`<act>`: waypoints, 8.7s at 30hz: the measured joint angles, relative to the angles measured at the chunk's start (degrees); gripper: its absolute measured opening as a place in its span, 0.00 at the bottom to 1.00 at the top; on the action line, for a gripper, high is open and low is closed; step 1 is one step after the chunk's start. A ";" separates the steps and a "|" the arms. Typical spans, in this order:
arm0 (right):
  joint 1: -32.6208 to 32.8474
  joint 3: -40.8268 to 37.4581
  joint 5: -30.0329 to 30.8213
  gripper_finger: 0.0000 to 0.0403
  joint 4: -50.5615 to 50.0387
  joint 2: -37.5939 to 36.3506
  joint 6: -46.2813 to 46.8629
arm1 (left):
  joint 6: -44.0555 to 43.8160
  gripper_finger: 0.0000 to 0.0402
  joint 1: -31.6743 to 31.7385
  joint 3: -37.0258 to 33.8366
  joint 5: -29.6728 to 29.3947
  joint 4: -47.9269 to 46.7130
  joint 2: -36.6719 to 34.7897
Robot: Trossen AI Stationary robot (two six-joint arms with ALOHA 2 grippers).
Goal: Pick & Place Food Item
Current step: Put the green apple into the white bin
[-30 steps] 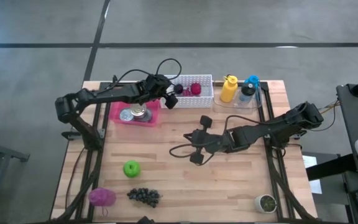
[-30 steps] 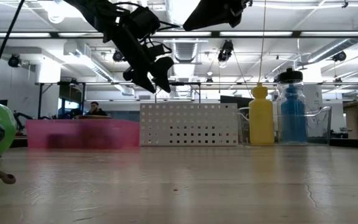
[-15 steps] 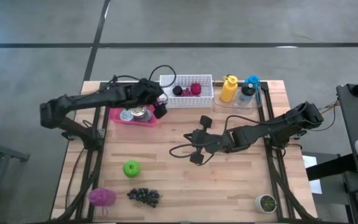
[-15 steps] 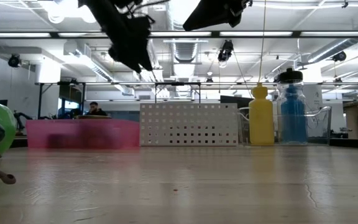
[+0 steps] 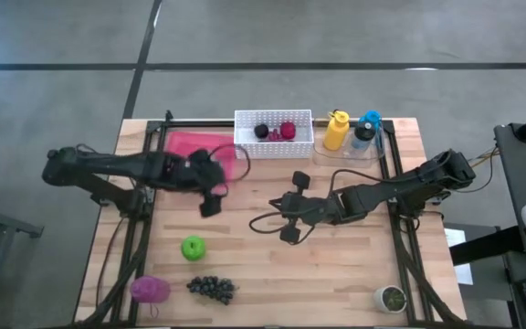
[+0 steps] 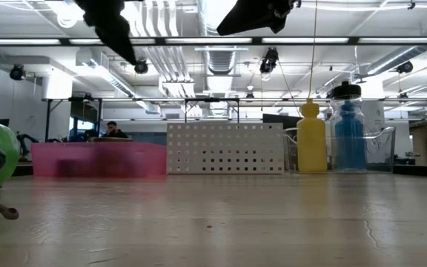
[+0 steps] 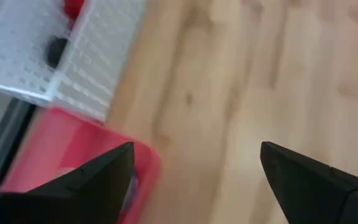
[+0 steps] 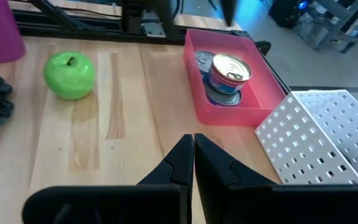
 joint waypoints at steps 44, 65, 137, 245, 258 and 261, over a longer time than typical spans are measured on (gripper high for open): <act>0.09 0.01 -22.73 0.02 0.41 0.00 -1.44 | -13.04 0.49 -24.48 -17.92 21.00 0.35 0.01; 0.09 0.01 -22.63 0.02 0.42 0.01 -1.20 | -12.28 0.26 -24.44 -20.94 20.99 3.63 -0.01; 2.78 0.02 -22.84 0.02 -4.01 -2.61 -0.55 | 32.84 0.00 5.00 8.83 40.35 15.57 32.25; -2.69 -0.20 -19.80 0.31 0.04 7.61 -6.82 | 22.13 0.07 -15.70 -26.23 10.39 36.78 -20.36; -7.10 -0.24 -26.88 0.25 4.12 12.71 -2.49 | 22.11 0.07 -15.70 -26.27 10.40 36.74 -20.36; -7.27 -0.20 -27.06 0.24 4.73 14.48 -2.48 | 22.11 0.07 -15.70 -26.27 10.42 36.72 -20.36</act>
